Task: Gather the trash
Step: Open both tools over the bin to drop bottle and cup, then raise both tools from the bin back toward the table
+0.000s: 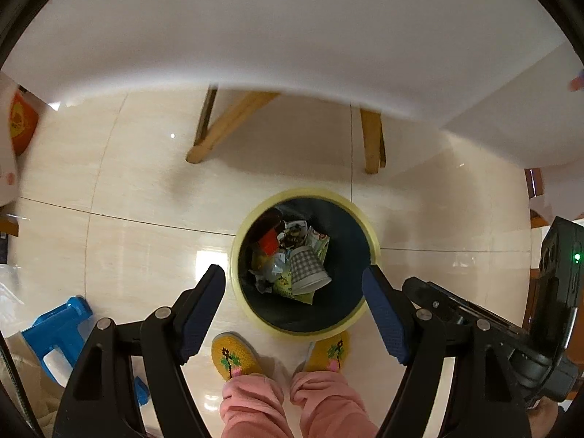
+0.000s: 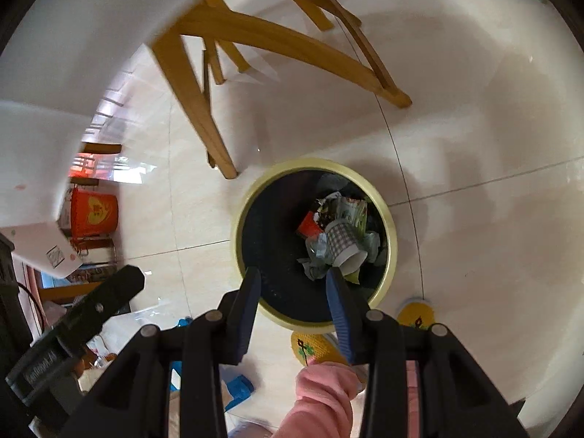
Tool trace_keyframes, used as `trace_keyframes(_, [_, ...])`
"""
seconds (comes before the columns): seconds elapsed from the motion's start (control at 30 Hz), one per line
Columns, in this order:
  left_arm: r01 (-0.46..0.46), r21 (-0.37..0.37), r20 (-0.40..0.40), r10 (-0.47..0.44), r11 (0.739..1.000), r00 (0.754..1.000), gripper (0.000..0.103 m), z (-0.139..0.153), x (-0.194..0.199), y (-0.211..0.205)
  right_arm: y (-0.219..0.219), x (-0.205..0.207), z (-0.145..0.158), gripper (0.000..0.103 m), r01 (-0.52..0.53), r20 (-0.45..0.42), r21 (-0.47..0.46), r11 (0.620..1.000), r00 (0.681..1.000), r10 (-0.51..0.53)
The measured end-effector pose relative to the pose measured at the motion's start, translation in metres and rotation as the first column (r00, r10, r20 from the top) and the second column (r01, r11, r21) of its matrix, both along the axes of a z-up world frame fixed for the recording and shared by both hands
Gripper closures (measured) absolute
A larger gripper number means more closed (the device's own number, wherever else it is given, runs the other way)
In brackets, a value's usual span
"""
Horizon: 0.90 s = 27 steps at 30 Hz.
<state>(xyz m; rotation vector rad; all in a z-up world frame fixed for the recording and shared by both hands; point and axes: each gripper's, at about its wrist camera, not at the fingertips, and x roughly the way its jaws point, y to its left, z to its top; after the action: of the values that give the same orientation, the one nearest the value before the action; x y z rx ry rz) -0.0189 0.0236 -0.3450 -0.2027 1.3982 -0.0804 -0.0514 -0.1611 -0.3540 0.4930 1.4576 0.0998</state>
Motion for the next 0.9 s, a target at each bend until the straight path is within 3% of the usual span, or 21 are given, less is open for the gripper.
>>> trace_keyframes(0.3, [0.046,0.001,0.049,-0.046,0.999,0.998,0.027,0.088,-0.015,0.002,0.011,-0.01,0.08,0.065,-0.045,0.055,0.002,0.999,0.997,0.045])
trace_keyframes(0.57, [0.078,-0.001,0.133,-0.077,0.997,0.988,0.027,0.179,-0.024,0.011,0.024,-0.019,0.172,0.065,-0.097,0.137,-0.003,0.995,0.986,0.096])
trace_keyframes(0.9, [0.092,0.013,0.253,-0.092,0.996,0.963,0.027,0.276,-0.026,0.03,0.042,-0.024,0.276,0.065,-0.193,0.284,-0.088,0.977,0.936,0.21])
